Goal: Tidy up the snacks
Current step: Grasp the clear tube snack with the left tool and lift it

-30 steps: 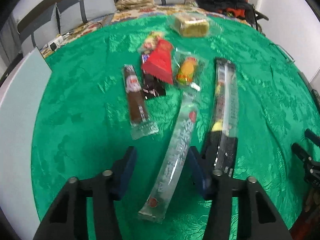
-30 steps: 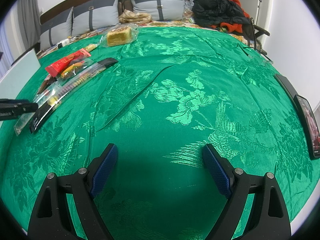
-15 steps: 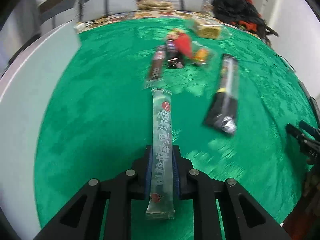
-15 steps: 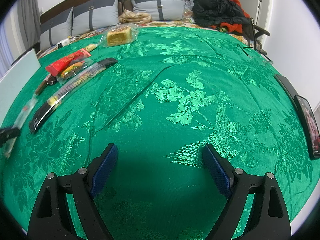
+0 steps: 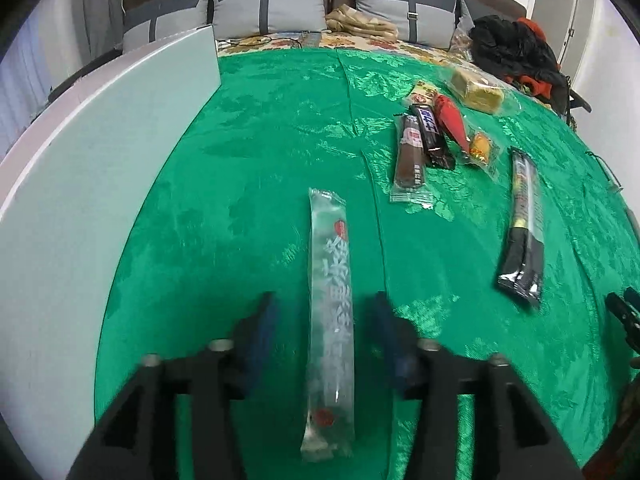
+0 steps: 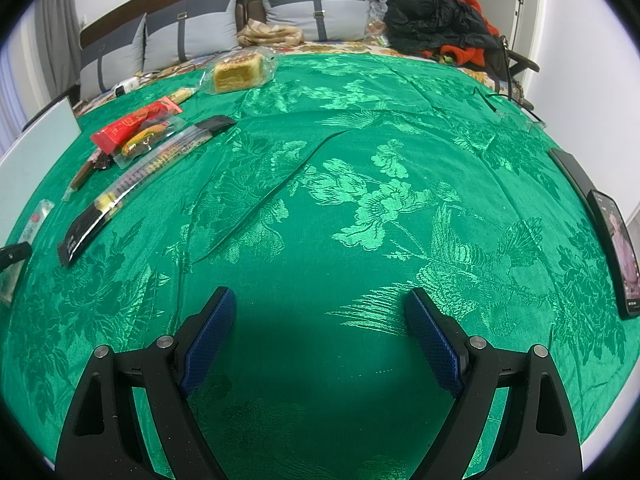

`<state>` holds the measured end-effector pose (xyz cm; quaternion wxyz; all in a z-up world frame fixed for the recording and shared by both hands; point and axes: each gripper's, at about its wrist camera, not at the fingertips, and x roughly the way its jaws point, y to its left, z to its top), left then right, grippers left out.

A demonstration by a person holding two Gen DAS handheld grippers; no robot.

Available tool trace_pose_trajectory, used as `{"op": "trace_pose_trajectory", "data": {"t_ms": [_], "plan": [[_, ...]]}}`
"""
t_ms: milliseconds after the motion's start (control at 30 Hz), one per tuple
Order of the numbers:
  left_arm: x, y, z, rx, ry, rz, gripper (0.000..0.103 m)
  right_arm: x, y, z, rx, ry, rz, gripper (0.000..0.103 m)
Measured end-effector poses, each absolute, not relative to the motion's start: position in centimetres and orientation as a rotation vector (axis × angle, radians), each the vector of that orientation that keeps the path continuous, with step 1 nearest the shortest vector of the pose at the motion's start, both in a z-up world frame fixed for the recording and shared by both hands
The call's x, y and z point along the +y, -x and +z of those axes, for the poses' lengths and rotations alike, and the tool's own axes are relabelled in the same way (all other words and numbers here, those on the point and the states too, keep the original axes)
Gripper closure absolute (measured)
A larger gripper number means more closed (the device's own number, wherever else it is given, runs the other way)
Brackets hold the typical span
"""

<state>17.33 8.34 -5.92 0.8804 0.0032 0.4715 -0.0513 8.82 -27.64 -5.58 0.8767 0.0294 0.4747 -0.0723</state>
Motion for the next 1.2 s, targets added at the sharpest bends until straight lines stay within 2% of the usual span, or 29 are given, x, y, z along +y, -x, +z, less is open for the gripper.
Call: {"op": "trace_pose_trajectory", "data": {"t_ms": [200, 400, 1200], "plan": [[8.9, -17.9, -6.5, 0.966, -0.019, -0.081, 0.015, -27.6, -8.8, -5.6, 0.991, -0.061, -0.152, 0.013], [9.2, -18.4, -7.0, 0.971, -0.020, -0.067, 0.001, -27.6, -8.8, -5.6, 0.991, -0.060, -0.152, 0.013], [9.1, -18.2, -7.2, 0.963, -0.019, -0.070, 0.000, -27.6, -8.8, -5.6, 0.991, -0.059, -0.154, 0.013]]}}
